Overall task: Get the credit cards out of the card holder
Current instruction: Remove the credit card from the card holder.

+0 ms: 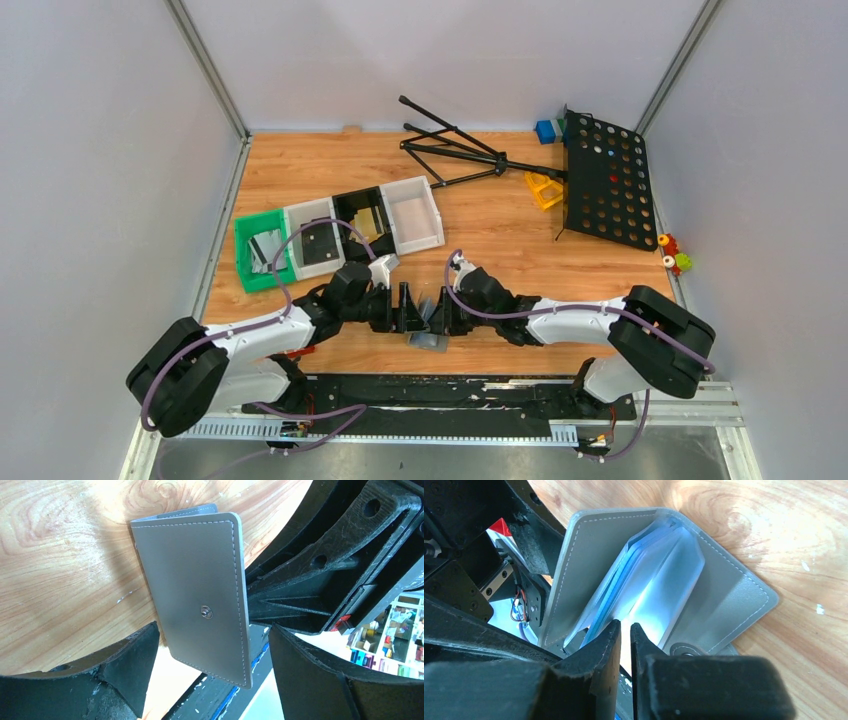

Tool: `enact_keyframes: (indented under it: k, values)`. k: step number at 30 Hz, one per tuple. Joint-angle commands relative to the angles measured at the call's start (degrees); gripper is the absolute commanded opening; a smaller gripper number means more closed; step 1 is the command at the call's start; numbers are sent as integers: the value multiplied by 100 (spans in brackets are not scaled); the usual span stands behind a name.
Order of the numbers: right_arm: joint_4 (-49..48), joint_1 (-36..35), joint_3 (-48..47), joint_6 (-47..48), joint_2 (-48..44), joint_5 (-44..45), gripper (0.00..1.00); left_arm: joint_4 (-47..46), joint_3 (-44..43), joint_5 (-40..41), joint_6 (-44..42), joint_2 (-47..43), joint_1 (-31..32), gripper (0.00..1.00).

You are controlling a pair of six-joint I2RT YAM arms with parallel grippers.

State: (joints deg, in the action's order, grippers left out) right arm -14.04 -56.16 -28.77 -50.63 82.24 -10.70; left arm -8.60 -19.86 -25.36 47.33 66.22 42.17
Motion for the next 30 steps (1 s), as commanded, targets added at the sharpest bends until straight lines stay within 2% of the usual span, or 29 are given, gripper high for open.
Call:
enact_keyframes:
  k: [1, 4, 9, 15, 25, 30]
  values:
    - [-341, 4, -236, 116, -28, -195, 14, 3, -71, 13, -163, -132, -34, 86]
    - [-363, 3, -230, 109, -8, -204, 14, -12, -72, 13, -175, -72, -34, 81]
    - [-347, 3, -219, 98, -8, -184, 13, -8, -81, -20, -185, 77, -34, 65]
    - [-302, 6, -127, 63, -18, -111, 13, 59, -71, 31, -206, 7, -34, 55]
    - [-121, 73, 222, 27, -375, 58, 22, 88, 5, 71, -136, -173, -34, 54]
    - [-521, 193, 640, -207, -707, 16, 38, 31, 17, 36, -139, -113, -34, 54]
